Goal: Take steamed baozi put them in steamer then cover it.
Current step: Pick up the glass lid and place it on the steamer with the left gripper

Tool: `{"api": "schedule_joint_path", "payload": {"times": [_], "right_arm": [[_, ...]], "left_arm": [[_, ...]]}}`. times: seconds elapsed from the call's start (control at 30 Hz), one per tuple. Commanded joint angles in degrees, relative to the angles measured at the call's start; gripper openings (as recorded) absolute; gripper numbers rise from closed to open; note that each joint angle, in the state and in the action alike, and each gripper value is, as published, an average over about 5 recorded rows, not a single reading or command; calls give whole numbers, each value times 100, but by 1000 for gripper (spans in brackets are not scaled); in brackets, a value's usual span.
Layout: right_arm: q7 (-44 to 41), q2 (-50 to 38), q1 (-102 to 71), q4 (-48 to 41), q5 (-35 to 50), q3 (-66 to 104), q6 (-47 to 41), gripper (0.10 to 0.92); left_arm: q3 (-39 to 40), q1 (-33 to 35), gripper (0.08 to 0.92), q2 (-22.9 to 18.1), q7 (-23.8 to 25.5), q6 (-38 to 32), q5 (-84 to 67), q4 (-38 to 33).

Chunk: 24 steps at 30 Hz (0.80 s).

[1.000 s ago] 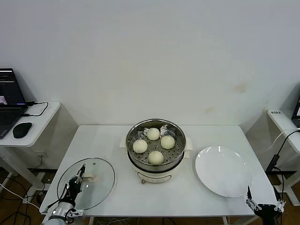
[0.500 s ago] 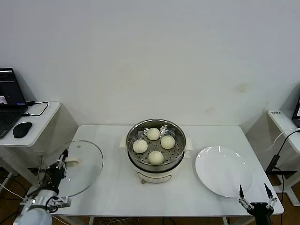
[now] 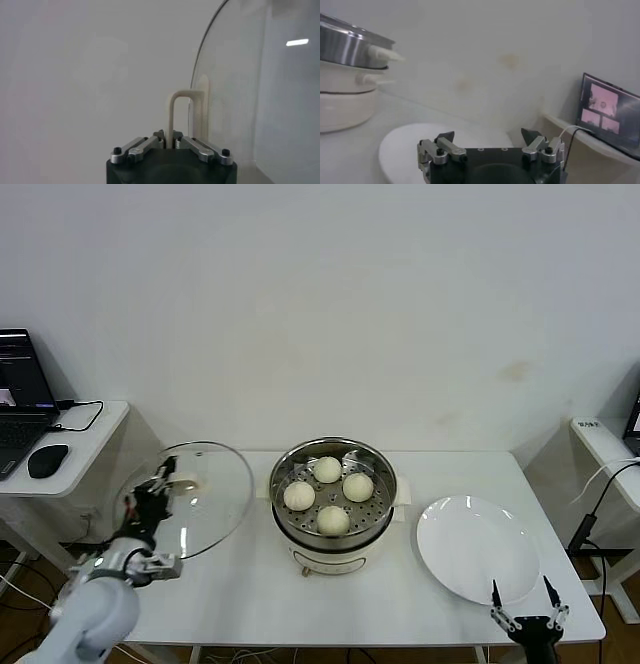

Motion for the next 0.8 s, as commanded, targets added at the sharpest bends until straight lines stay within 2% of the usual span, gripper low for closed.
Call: {"api": "schedule_joint_path", "payload": {"times": [0.03, 0.3, 0.6, 0.8], "right_arm": [[127, 219, 92, -79, -449, -126, 17, 823], [338, 324, 154, -216, -884, -196, 37, 823], [381, 335, 185, -258, -993, -197, 26, 823], [378, 334, 185, -316, -1013, -206, 45, 823]], "left_arm": [[2514, -2480, 150, -261, 748, 1164, 222, 125], [3486, -3117, 150, -1232, 1331, 1625, 1037, 515], [3808, -3349, 150, -2300, 1545, 1702, 1832, 1220], [3845, -3350, 150, -2623, 1574, 1688, 2056, 1526]]}}
